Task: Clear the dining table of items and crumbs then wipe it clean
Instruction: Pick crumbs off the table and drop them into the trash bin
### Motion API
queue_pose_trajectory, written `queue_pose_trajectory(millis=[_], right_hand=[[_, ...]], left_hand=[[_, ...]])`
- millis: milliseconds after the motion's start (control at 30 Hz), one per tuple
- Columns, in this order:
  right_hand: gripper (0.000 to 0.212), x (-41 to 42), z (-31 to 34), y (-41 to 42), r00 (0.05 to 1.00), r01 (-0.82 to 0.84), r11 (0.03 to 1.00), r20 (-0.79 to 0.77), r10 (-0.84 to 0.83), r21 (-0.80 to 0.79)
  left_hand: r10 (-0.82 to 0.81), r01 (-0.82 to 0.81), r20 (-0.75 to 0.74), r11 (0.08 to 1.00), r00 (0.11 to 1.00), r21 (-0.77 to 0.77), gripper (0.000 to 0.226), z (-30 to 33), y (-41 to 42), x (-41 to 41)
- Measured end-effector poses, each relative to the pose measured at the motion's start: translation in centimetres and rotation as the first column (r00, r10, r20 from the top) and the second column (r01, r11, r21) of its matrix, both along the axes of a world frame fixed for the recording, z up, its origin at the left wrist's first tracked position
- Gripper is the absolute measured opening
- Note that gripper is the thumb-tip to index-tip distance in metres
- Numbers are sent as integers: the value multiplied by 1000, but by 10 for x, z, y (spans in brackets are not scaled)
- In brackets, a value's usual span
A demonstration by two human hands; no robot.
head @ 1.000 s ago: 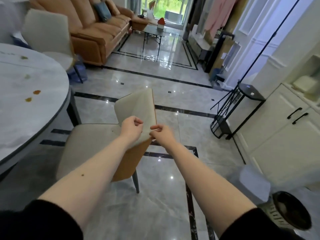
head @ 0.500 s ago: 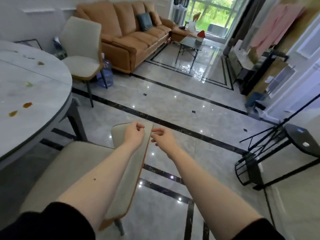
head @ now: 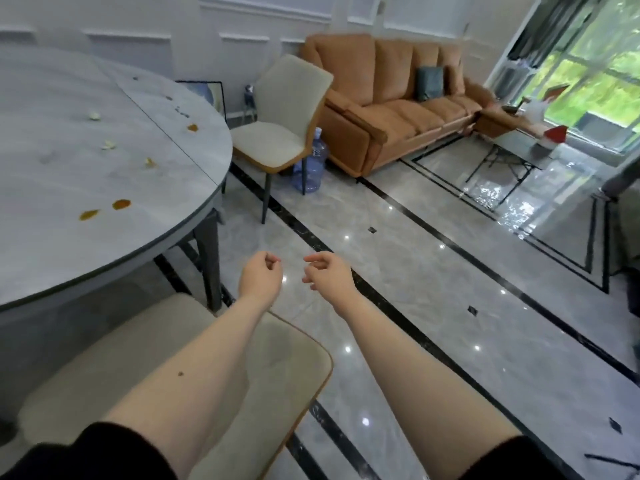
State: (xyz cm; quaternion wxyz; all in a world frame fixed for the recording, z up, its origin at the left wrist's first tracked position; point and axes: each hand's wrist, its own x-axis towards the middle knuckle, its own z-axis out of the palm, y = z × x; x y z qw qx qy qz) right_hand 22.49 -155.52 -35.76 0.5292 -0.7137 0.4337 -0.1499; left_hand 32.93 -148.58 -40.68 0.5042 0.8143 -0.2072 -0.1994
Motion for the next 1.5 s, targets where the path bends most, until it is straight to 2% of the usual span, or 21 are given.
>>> queue_pose_trajectory(millis=[167, 333, 733, 933, 1067, 1300, 1400, 1500], right_hand=[[26, 79, -6, -49, 988, -155, 988, -11, 155, 28], [20, 151, -6, -89, 956, -293, 956, 3, 293, 2], [19, 295, -1, -202, 796, -602, 796, 40, 604, -58], [22, 361, 8, -250, 711, -699, 713, 57, 701, -48], [21, 409, 2, -262, 657, -749, 658, 50, 753, -71], [18, 526, -16, -263, 580, -810, 580, 29, 814, -85], [18, 580, -26, -254, 538, -841, 537, 0, 843, -67], [18, 627, -37, -242, 475, -877, 469, -36, 879, -108]], left_hand=[[169, -169, -21, 985, 985, -33, 8, 2, -41, 64], [304, -304, 8, 952, 953, -32, 10, 9, -64, 125], [656, -656, -20, 755, 755, -11, 16, 7, -153, 230], [716, -716, -17, 697, 698, -46, 13, 22, -195, 275], [777, -777, -8, 629, 629, -14, 16, 21, -200, 311], [863, -859, -11, 504, 505, 94, 18, -4, -190, 416], [894, -880, -71, 448, 443, 154, 19, -20, -180, 460], [907, -875, -97, 420, 409, 242, 33, -35, -169, 495]])
